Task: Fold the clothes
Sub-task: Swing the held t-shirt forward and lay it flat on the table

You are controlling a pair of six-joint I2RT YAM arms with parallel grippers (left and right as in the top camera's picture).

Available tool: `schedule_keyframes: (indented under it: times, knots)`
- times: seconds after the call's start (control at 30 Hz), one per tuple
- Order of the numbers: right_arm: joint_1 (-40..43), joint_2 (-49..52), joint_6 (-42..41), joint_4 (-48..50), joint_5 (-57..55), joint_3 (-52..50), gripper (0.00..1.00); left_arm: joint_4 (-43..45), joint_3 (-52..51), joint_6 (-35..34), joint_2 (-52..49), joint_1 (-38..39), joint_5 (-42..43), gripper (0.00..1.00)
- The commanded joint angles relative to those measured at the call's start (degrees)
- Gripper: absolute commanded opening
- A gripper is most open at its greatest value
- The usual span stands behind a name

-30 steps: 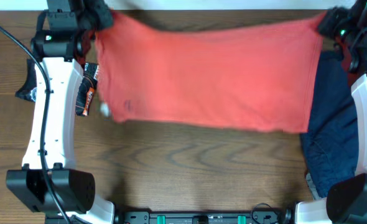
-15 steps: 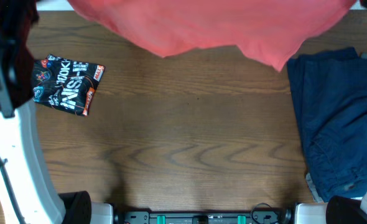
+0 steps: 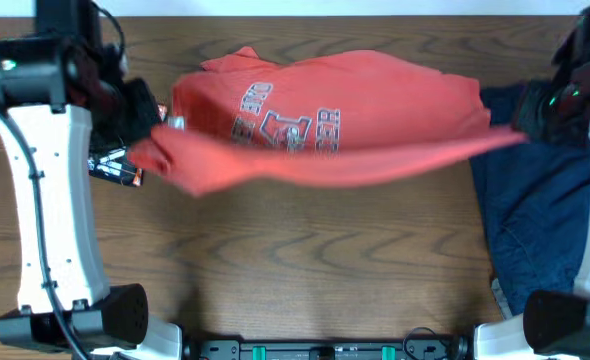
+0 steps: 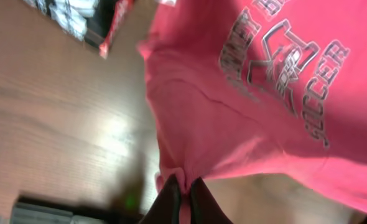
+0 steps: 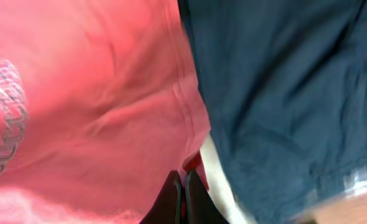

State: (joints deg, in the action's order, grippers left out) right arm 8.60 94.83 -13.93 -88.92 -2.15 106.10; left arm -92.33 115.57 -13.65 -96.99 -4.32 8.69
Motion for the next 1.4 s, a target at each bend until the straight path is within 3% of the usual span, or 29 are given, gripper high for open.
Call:
schedule_keyframes:
  times: [0.0,0.4,0.57,0.77,1.1,1.37]
  knots:
    - [0.02,-0.04,1.36,-2.78,-0.61,-5.84,0.01,-4.46,-7.58,0.33,1.84,-0.22,-0.07,0.06]
    - [0.22,-14.51,-1.79,2.75,3.78,-33.38,0.01,-2.58,-36.24,-0.24,21.94,-0.39,-2.49,0.06]
    - [2.05,-23.08,-5.33,3.93,0.57,-37.0,0.01,-2.67,-38.38,-2.1,32.15,-0.39,-5.99,0.06]
    - [2.73,-29.46,-5.66,10.51,-0.15,-37.0,0.01,5.14,-38.38,-5.53,38.84,-0.39,-5.29,0.06]
    - [2.58,-19.85,-0.5,18.99,3.54,-37.0,0.01,15.17,-38.45,-5.49,28.65,-0.37,-2.01,0.06]
    - [2.58,-5.81,2.54,34.51,13.9,-34.4,0.01,36.3,-37.48,-2.16,12.09,-0.37,3.26,0.06]
